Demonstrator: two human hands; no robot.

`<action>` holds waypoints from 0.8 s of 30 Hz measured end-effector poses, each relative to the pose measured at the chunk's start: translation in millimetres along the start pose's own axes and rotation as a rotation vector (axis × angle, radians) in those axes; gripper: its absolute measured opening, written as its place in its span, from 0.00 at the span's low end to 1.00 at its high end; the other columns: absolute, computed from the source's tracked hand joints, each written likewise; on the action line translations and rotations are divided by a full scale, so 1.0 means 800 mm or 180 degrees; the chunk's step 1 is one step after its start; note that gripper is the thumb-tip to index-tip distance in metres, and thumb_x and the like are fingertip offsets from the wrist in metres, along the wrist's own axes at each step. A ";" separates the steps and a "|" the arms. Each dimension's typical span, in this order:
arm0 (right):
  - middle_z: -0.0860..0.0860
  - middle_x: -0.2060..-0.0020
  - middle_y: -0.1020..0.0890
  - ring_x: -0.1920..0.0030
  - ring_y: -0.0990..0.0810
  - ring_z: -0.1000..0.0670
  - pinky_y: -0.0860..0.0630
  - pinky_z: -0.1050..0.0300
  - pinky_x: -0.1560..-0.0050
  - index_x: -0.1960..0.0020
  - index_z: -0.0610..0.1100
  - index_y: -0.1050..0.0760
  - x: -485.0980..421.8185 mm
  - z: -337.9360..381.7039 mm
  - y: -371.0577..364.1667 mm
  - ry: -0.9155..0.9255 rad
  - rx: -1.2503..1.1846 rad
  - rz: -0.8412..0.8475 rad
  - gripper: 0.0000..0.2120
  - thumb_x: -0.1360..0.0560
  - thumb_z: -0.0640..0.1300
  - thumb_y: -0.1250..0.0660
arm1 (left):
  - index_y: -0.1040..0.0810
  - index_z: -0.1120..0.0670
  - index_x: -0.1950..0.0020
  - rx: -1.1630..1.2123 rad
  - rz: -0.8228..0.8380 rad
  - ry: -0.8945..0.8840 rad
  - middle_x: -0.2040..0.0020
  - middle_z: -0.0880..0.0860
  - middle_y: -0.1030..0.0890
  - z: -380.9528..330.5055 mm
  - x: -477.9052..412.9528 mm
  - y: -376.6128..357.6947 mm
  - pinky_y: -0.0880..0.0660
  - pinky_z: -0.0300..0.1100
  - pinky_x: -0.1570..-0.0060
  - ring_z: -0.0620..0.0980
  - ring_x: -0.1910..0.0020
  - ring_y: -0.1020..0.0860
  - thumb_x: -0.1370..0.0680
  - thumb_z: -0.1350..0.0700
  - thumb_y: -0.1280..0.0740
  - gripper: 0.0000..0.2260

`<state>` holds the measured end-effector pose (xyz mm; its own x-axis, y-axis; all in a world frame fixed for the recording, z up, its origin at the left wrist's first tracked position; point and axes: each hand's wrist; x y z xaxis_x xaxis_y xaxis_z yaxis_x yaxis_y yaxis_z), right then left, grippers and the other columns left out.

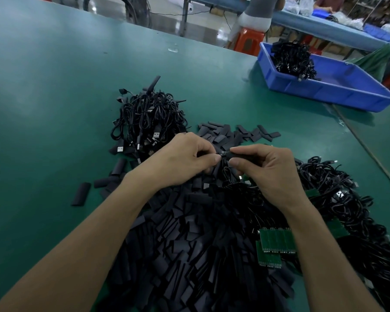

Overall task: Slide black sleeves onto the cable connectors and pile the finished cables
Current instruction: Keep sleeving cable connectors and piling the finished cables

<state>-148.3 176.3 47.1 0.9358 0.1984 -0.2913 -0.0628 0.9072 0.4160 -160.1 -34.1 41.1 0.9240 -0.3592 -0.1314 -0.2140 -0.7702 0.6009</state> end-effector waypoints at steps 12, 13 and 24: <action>0.52 0.65 0.14 0.68 0.17 0.51 0.19 0.60 0.64 0.54 0.52 0.17 0.002 -0.006 -0.005 0.0034 0.0007 -0.0057 0.07 0.26 0.40 0.26 | 0.17 0.54 0.58 -0.0191 0.0193 0.0038 0.65 0.51 0.17 -0.004 0.001 -0.002 0.35 0.35 0.75 0.45 0.75 0.31 0.17 0.50 0.36 0.14; 0.52 0.65 0.14 0.68 0.17 0.51 0.20 0.60 0.64 0.54 0.52 0.17 0.002 -0.006 -0.005 0.0037 0.0000 -0.0055 0.06 0.26 0.41 0.26 | 0.18 0.55 0.58 -0.0222 0.0200 0.0032 0.65 0.52 0.17 -0.005 0.002 -0.002 0.36 0.35 0.75 0.45 0.76 0.32 0.17 0.50 0.36 0.14; 0.53 0.62 0.13 0.64 0.15 0.51 0.19 0.61 0.60 0.51 0.54 0.17 -0.001 -0.003 -0.011 0.0027 -0.0040 -0.0044 0.10 0.30 0.44 0.24 | 0.18 0.58 0.60 -0.0176 0.0209 -0.0041 0.68 0.49 0.18 -0.005 0.002 -0.004 0.36 0.29 0.74 0.42 0.77 0.31 0.17 0.55 0.36 0.14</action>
<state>-149.2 169.1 41.1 0.9336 0.1891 -0.3043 -0.0545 0.9145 0.4009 -156.8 -30.1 42.5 0.9043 -0.4151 -0.1000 -0.2560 -0.7145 0.6511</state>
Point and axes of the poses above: each hand's wrist, its own x-axis away from the middle knuckle, its own y-axis out of the back of the hand, z = x × y
